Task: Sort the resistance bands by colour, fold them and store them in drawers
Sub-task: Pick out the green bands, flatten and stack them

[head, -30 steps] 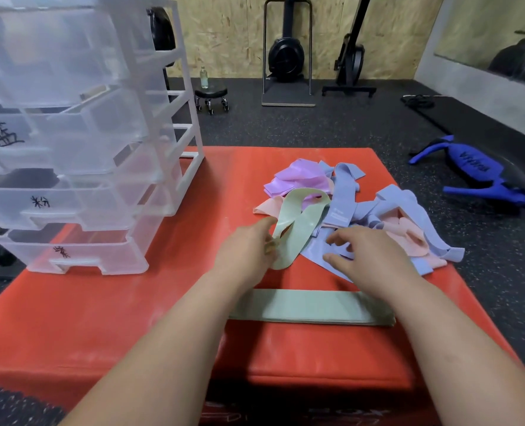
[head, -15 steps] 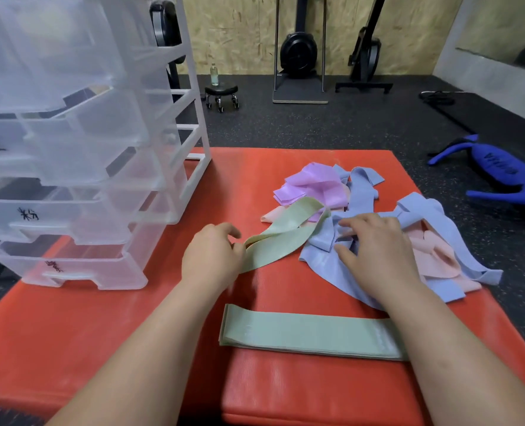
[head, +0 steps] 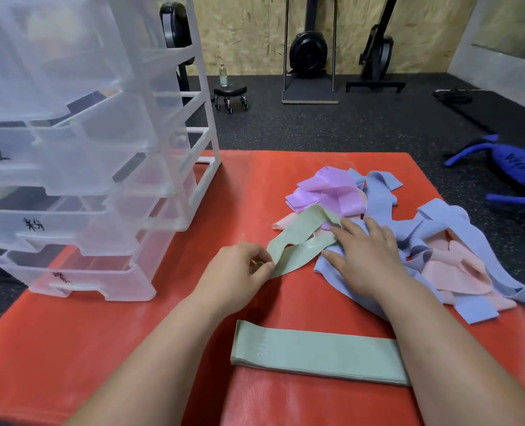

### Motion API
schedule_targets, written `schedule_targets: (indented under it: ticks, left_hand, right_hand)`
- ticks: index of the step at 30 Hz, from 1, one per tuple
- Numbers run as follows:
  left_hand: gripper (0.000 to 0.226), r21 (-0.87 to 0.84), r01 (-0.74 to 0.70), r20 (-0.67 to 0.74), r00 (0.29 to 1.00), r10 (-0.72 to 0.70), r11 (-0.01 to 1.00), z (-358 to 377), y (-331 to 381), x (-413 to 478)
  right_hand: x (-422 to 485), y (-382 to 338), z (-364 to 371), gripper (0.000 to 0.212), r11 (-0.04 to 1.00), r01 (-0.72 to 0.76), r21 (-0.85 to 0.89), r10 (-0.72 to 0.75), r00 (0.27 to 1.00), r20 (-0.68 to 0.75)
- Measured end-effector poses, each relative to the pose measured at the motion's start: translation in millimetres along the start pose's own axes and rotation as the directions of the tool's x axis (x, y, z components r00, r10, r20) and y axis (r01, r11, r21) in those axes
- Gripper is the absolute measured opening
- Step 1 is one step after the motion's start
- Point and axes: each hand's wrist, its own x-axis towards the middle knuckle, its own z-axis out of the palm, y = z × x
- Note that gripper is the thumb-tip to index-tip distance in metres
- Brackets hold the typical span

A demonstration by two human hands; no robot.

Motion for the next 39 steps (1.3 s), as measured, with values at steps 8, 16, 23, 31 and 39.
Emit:
schedule_targets:
  ticks: [8, 16, 23, 31, 39]
  left_hand:
    - [0.022, 0.087, 0.024, 0.041, 0.999, -0.027, 0.996, -4.4, -1.8, 0.6]
    - [0.036, 0.163, 0.082, -0.014, 0.997, -0.081, 0.983, -6.1, 9.2, -7.2]
    - [0.034, -0.158, -0.158, -0.162, 0.978, 0.133, 0.975, -9.1, 41.0, -17.7]
    - [0.012, -0.4, -0.222, -0.037, 0.973, 0.227, 0.889, 0.2, 82.0, -22.6]
    - [0.009, -0.576, -0.134, -0.096, 0.991, 0.096, 0.807, -6.1, 82.1, -12.2]
  right_hand:
    - [-6.5, 0.0, -26.2, 0.023, 0.953, 0.099, 0.286, 0.053, 0.875, -0.481]
    - [-44.1, 4.3, -52.5, 0.029, 0.74, 0.166, 0.652, 0.107, 0.928, -0.357]
    - [-70.8, -5.2, -69.4, 0.036, 0.34, 0.183, 0.923, 0.126, 0.963, -0.237]
    - [-80.9, -17.1, -78.8, 0.035, 0.117, 0.226, 0.967, 0.127, 0.962, -0.24]
    - [-71.0, -16.8, -72.1, 0.024, 0.145, 0.17, 0.975, 0.059, 0.982, -0.18]
